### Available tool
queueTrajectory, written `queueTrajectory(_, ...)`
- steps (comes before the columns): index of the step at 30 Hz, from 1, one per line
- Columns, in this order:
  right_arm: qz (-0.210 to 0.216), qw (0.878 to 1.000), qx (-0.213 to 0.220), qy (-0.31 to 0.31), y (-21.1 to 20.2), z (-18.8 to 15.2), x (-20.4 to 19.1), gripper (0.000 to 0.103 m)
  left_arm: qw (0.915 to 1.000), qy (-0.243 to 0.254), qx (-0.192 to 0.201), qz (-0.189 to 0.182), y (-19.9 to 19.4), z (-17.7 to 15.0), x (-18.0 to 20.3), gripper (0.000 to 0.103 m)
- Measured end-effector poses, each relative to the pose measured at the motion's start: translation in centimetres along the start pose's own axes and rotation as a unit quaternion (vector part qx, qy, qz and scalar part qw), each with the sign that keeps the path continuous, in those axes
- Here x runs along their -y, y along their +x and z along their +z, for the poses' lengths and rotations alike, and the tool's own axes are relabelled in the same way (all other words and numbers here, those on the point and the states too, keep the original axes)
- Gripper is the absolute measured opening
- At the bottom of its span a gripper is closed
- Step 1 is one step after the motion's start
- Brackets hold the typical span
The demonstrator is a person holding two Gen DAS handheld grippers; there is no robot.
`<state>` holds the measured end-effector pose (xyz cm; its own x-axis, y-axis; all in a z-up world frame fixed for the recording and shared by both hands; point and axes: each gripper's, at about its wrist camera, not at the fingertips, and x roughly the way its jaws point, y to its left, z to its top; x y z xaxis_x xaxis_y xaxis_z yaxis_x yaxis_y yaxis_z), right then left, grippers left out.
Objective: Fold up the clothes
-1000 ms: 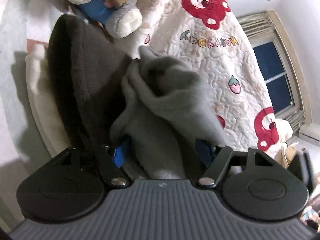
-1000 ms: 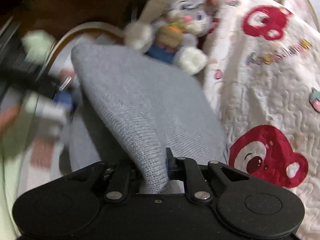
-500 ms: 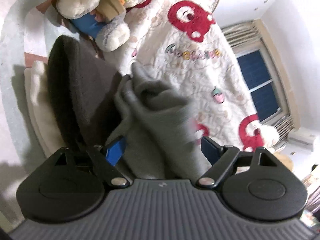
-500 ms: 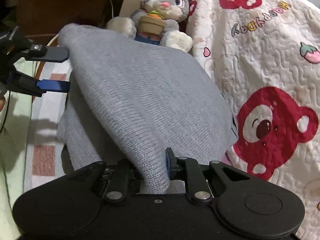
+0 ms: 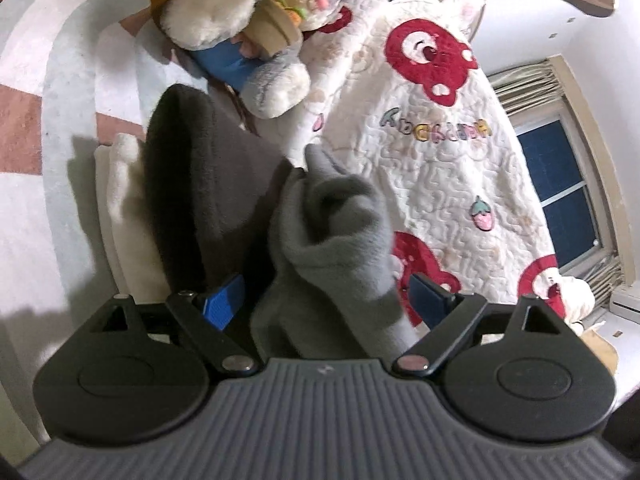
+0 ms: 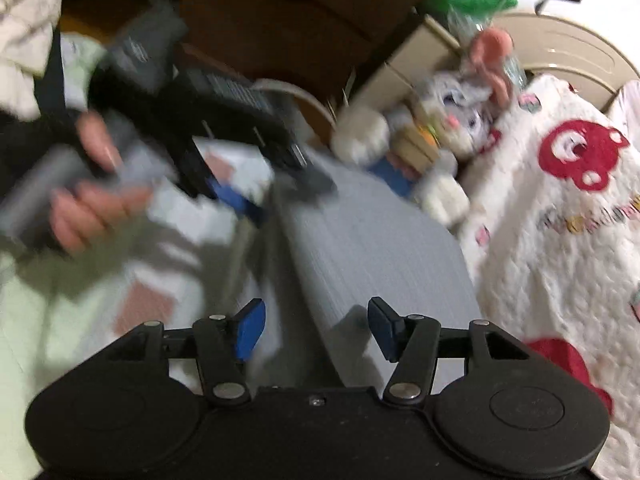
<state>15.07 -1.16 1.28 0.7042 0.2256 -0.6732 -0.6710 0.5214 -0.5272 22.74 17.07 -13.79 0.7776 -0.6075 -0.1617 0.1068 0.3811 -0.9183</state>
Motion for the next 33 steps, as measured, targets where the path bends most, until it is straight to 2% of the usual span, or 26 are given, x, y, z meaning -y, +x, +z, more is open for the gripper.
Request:
queueTrajectory(2,-0.007,1.000,-0.005,0.002,1.7,1.0,-0.6,0.061,1.0000,0.003,0.003,0.004,0.1,0.1,-0.3,0.089)
queueTrajectory(5,-0.031,0.999,-0.038,-0.023,4.9,1.2,-1.3,0.062,1.0000,0.005,0.005,0.006,-0.1,0.3,-0.7,0.089)
queueTrajectory(9,-0.064,0.995,-0.062,-0.049,7.5,1.0,-1.9,0.064,0.9999,-0.009,0.001,-0.012,-0.5,0.7,-0.9,0.089)
queueTrajectory(10,-0.068,0.995,-0.059,-0.045,7.6,1.0,-1.6,0.051,0.9997,-0.015,-0.002,-0.019,-0.6,0.8,-0.9,0.089)
queueTrajectory(11,-0.071,0.995,-0.054,-0.039,7.5,1.2,-1.2,0.031,0.9995,-0.021,-0.005,-0.024,-0.7,0.9,-0.9,0.089)
queueTrajectory(13,-0.075,0.997,-0.036,0.008,6.5,1.4,0.3,0.025,0.9990,-0.021,-0.006,-0.040,-1.0,1.0,-0.6,0.089)
queueTrajectory(15,-0.071,0.995,-0.019,0.070,5.4,1.5,2.3,0.023,0.9982,-0.015,-0.004,-0.057,-1.4,1.2,-0.1,0.089)
queueTrajectory(18,-0.044,0.982,-0.003,0.184,4.2,1.1,5.9,0.022,0.9950,0.041,-0.007,-0.091,-2.0,1.1,2.0,0.089)
queueTrajectory(21,-0.021,0.966,0.003,0.257,3.8,0.4,8.5,0.022,0.9876,0.090,-0.044,-0.121,-1.3,0.3,3.7,0.089)
queueTrajectory(24,-0.009,0.954,0.004,0.298,3.9,0.1,10.6,0.022,0.9825,0.147,-0.077,-0.085,0.6,-1.4,4.6,0.087)
queueTrajectory(27,0.006,0.946,-0.004,0.323,4.8,0.3,12.6,0.021,0.9717,0.203,-0.110,-0.048,2.4,-3.0,5.6,0.087)
queueTrajectory(30,0.004,0.944,-0.002,0.330,4.6,0.6,13.8,0.021,0.9600,0.260,-0.103,0.020,4.4,-3.8,5.9,0.081)
queueTrajectory(33,0.016,0.936,0.006,0.352,4.2,0.4,15.0,0.021,0.9509,0.287,-0.096,0.067,6.3,-3.0,6.4,0.076)
